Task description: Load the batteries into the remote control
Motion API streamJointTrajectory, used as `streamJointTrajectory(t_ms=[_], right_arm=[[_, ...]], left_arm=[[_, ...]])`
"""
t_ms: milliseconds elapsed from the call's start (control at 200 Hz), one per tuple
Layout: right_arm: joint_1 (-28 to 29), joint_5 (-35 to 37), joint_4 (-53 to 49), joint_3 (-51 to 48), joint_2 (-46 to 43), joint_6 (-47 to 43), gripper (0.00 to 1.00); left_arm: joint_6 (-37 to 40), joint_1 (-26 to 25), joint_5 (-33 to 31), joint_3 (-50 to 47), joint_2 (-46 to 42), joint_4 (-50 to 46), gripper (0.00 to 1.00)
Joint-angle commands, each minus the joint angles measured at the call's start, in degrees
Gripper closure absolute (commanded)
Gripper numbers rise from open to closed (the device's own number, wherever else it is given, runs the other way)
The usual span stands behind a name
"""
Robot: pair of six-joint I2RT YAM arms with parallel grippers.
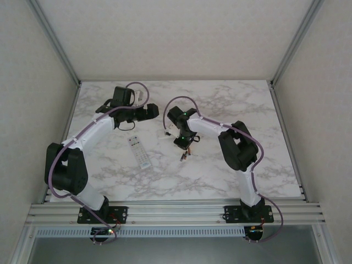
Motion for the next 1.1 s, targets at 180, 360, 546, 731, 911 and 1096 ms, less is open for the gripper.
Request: streamJointTrajectory(t_ms=[180, 360, 546, 731, 911, 1096], right_arm=[[-6.27, -7.46, 4.5, 6.0, -5.42, 21.55, 0.89], [-7.93, -11.55, 3.74, 11.43, 0.65, 30.19, 0.89], [-7.96, -13.76, -0.77, 16.26, 6.66, 33.37, 0.89], [-7.94, -14.1, -2.45, 16.77, 9.18, 34.82, 0.88], [-7.72, -15.35, -2.85, 16.52, 10.68, 35.41, 0.87], [-7.63, -15.36, -2.71, 16.41, 10.69, 35.68, 0.8]], left_arm=[[0.53, 0.42, 2.02, 1.23, 0.86, -0.25, 0.0], [0.82, 0.37, 2.57, 1.6, 1.25, -0.87, 0.0], [1.41, 0.42, 2.52, 1.48, 0.76, -1.2, 0.0], [1.11, 0.46, 2.17, 1.29, 1.11, -1.26, 0.0], [1.03, 0.46, 2.27, 1.48, 1.51, -1.25, 0.0], [1.1, 0.49, 2.38, 1.4, 1.72, -1.24, 0.01]])
